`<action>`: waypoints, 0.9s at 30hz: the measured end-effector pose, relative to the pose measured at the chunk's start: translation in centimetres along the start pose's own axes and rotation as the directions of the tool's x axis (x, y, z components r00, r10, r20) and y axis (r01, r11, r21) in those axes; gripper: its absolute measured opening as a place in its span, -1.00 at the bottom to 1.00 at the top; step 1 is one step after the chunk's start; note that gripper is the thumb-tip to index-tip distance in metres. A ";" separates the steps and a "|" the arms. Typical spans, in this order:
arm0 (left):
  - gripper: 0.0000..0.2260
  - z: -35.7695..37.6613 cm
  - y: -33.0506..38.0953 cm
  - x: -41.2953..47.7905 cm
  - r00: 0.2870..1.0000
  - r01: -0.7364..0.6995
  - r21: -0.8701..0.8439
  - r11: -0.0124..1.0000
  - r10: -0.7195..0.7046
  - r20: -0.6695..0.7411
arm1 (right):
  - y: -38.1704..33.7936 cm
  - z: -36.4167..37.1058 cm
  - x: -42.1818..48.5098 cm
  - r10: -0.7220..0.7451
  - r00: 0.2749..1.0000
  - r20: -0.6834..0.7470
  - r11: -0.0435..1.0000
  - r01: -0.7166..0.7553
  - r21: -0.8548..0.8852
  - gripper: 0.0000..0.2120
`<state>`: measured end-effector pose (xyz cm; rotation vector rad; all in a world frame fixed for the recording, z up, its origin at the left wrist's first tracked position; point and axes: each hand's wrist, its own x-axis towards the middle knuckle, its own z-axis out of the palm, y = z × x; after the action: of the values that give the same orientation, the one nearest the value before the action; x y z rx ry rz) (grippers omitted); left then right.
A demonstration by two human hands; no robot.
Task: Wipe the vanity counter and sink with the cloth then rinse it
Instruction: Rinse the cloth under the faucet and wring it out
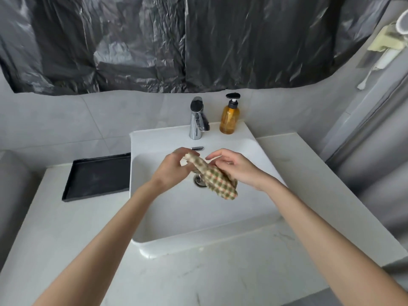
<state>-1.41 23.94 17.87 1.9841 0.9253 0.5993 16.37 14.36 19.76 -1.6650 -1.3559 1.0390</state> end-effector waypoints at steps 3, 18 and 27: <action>-0.87 0.5 1.0 0.8 0.997 0.074 0.032 0.997 -0.074 -0.013 | 0.3 -0.8 0.7 0.048 0.982 0.181 0.999 -0.052 0.017 -0.80; -0.93 -2.7 -1.9 3.0 0.916 0.336 0.137 0.932 -0.289 -0.279 | 3.8 -4.7 5.7 -0.139 0.960 -0.242 0.966 0.078 -0.245 -0.86; -0.90 -2.4 -2.0 5.3 0.938 0.304 -0.219 0.927 -0.331 -0.103 | -2.1 -5.0 11.9 -0.428 0.867 -0.254 0.841 0.279 -0.464 -0.74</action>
<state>-0.56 30.03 17.85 1.5848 1.1952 0.6219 21.47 26.20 22.05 -1.6898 -1.6340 0.2214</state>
